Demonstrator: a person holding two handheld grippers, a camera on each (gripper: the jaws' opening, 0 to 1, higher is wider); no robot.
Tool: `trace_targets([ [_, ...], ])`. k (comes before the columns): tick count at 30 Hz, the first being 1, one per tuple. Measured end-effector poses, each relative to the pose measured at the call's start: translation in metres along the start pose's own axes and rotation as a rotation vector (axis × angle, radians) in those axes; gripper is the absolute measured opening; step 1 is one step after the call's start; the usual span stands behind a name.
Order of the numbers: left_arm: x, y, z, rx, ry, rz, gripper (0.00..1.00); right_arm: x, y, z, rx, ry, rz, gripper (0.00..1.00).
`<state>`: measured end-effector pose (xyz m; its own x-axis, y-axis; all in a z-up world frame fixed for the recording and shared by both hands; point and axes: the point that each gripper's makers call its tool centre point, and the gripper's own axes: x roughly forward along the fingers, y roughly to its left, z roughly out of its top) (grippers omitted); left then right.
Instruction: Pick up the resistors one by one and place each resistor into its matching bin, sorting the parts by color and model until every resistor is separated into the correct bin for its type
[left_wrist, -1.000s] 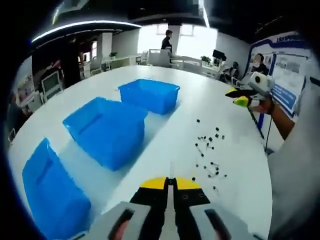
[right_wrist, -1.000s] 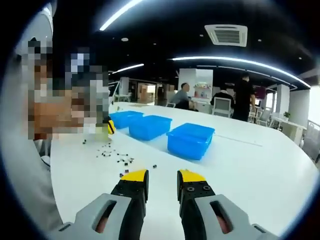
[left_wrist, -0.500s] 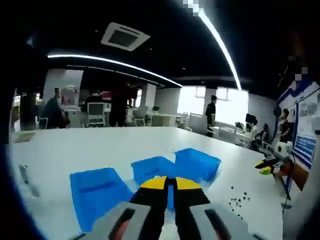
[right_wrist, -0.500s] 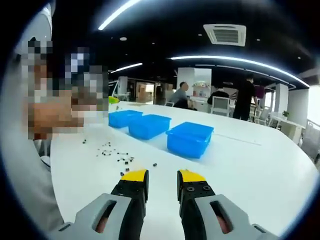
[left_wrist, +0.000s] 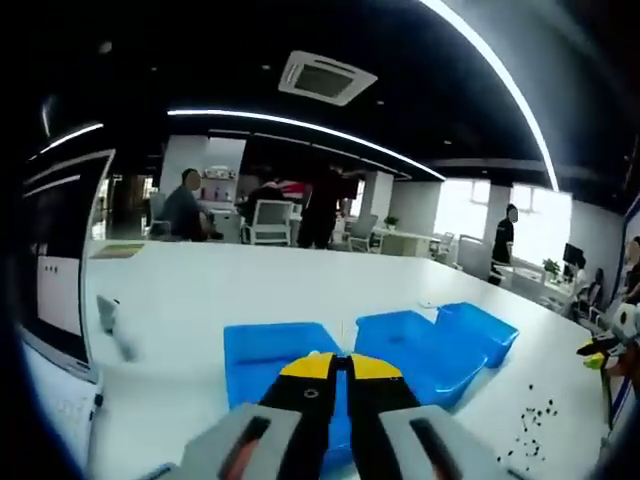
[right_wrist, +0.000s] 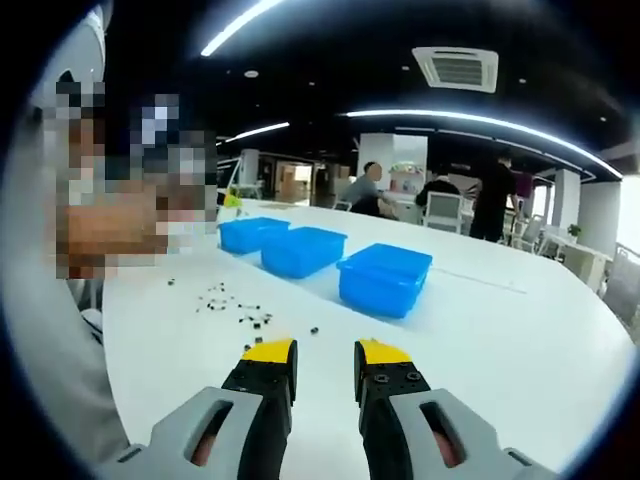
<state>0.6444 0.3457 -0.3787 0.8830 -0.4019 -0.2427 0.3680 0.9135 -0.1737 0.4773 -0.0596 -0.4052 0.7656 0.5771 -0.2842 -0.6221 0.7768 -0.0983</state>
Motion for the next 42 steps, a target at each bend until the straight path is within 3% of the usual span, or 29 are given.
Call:
trace_targets([
  [3, 0.001, 0.003, -0.002, -0.022, 0.003, 0.007, 0.08, 0.002, 0.001, 0.001, 0.000, -0.003, 0.003, 0.25],
  [4, 0.001, 0.008, -0.003, -0.046, 0.002, 0.039, 0.08, 0.003, 0.001, 0.001, -0.001, -0.001, 0.003, 0.25],
  [5, 0.000, 0.014, -0.003, -0.050, 0.002, 0.073, 0.16, 0.003, 0.002, 0.001, 0.000, -0.003, 0.003, 0.25],
  [7, 0.001, 0.019, -0.001, -0.062, -0.006, 0.080, 0.28, 0.004, 0.003, 0.004, 0.004, -0.014, 0.006, 0.25],
  [15, -0.004, 0.019, -0.004, -0.092, -0.001, 0.074, 0.26, 0.004, 0.003, 0.005, -0.006, -0.013, 0.006, 0.25],
  [42, -0.029, -0.032, -0.001, 0.135, 0.031, -0.042, 0.25, 0.004, 0.010, 0.000, -0.001, -0.003, 0.027, 0.25],
])
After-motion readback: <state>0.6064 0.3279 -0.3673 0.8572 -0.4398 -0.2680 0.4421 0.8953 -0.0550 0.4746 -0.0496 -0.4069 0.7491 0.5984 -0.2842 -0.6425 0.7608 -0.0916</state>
